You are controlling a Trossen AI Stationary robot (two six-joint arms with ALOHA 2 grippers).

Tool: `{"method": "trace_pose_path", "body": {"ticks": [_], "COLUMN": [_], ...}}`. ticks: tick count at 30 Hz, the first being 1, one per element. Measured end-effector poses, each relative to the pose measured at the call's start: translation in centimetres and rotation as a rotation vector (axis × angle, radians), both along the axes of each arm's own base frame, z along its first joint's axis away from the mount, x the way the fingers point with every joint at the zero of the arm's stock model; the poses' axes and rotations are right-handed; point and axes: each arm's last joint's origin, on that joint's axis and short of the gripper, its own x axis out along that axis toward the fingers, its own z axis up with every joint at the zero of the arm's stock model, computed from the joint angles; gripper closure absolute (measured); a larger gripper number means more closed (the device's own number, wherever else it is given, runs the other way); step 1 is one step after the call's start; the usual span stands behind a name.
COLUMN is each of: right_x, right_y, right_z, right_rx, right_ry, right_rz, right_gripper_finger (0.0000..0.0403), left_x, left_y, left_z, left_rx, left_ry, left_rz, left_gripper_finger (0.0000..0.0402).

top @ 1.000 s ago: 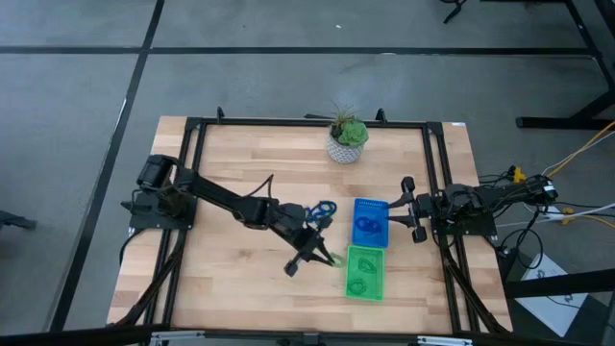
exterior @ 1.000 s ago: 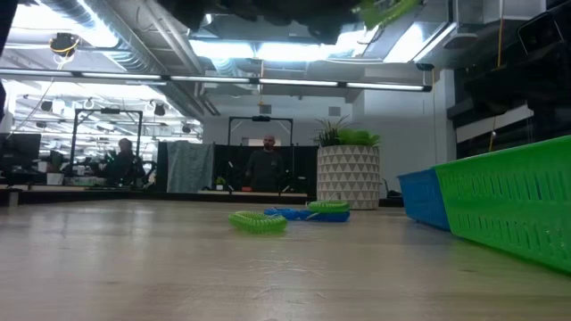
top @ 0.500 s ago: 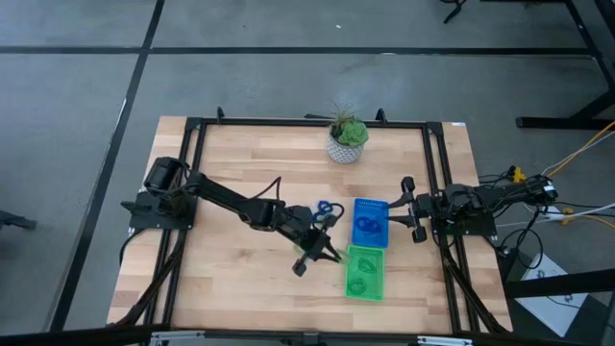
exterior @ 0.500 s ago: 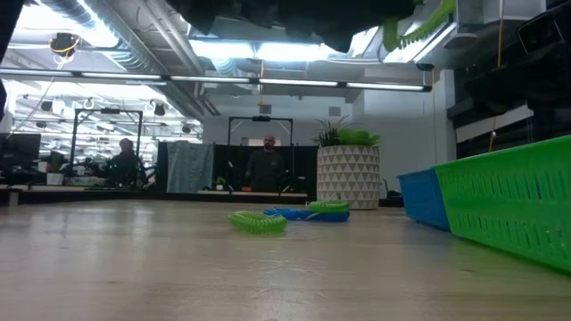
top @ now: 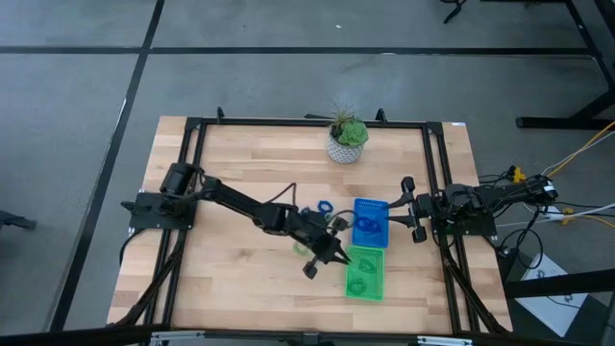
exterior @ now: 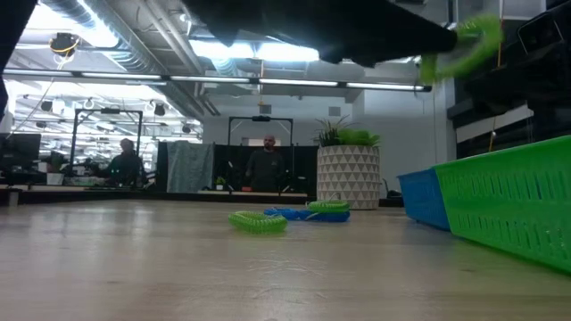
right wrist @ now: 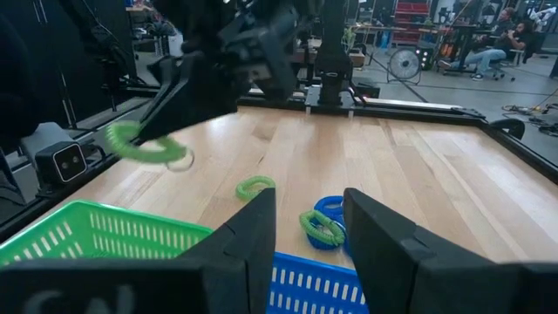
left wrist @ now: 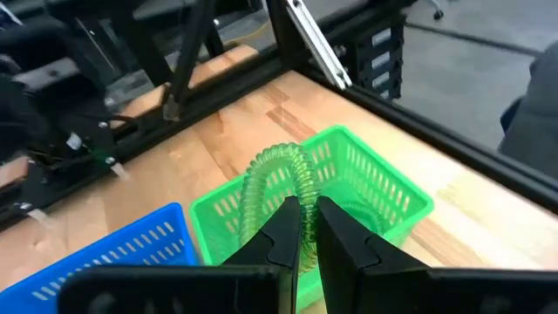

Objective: Sort spring keychains
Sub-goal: Put the green spring keychain into the green bin

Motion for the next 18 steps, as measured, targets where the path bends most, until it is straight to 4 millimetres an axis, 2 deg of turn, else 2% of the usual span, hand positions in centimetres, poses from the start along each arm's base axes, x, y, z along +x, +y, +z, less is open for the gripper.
{"method": "trace_pose_path", "body": {"ticks": [12, 18], "right_x": [0.0, 0.0], "right_y": [0.0, 0.0], "right_z": [0.0, 0.0], "right_rx": [0.0, 0.0], "right_ry": [0.0, 0.0], "right_rz": [0.0, 0.0], "right_gripper_finger": [0.0267, 0.0267], "left_x": [3.6, 4.3], "left_y": [-0.7, -0.9], "left_z": [-1.9, -2.1], "left_rx": [0.072, 0.084], "left_ry": [0.046, 0.052], "left_rz": [-0.028, -0.037], "left_gripper_finger": [0.0382, 0.0382]}}
